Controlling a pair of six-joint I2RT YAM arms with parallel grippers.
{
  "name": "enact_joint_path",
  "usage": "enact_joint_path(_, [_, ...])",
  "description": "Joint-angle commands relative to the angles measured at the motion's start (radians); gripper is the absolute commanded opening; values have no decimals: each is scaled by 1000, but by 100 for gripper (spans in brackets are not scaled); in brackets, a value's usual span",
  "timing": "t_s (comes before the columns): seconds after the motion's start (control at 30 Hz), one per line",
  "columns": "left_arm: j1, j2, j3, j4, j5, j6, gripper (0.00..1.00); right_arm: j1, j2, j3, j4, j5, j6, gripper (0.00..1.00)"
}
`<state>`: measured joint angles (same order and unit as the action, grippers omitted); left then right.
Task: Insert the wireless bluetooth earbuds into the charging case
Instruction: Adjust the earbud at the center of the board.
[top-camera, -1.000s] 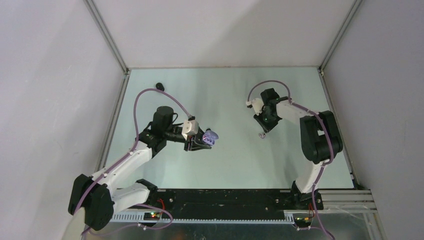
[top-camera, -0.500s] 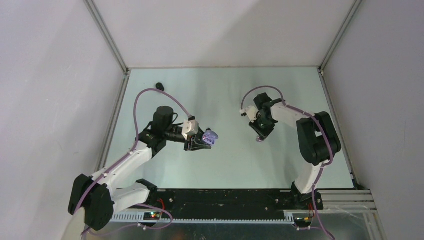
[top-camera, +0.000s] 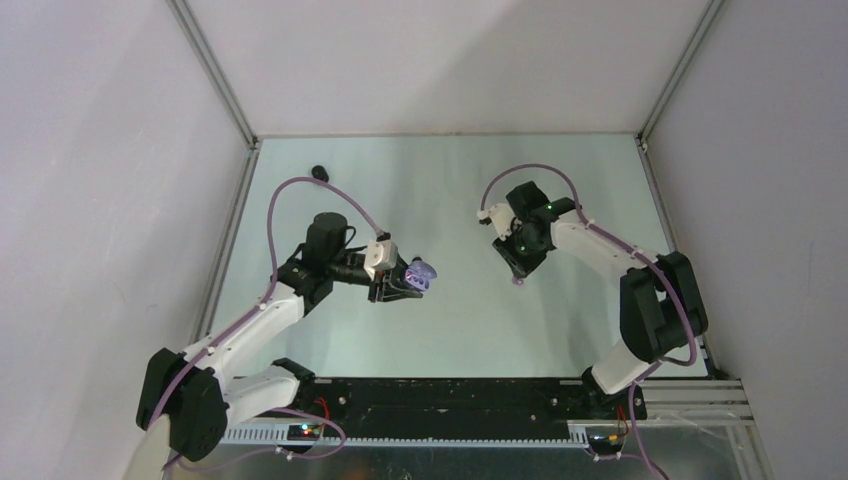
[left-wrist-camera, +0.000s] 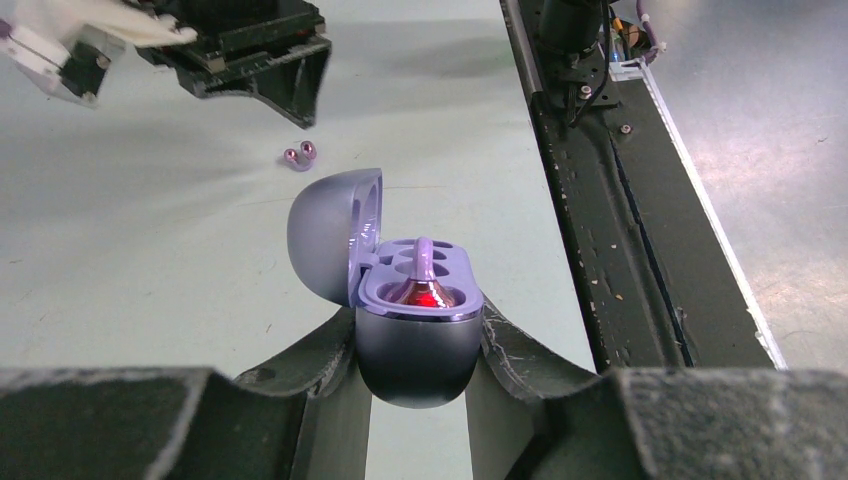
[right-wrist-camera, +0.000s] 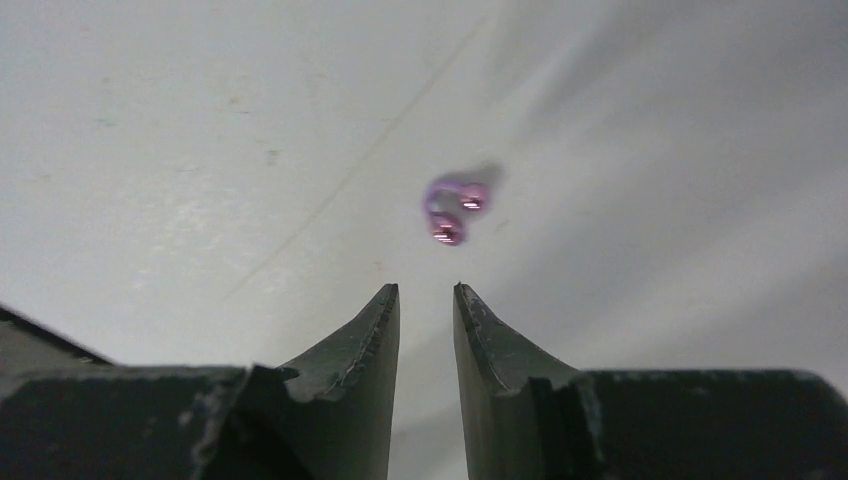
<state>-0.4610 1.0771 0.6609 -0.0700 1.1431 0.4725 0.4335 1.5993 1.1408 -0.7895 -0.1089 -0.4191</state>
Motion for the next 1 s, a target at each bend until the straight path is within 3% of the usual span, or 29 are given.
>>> enact_joint_path(0.0, [-7, -18, 21, 14, 1, 28, 0, 36, 63, 41, -84, -108, 128, 32])
enact_joint_path(0.3, [-7, -33, 16, 13, -8, 32, 0, 30, 191, 97, -79, -79, 236, 33])
enact_joint_path(0.97, [-7, -31, 15, 11, -6, 38, 0, 17, 206, 99, -22, 9, 243, 34])
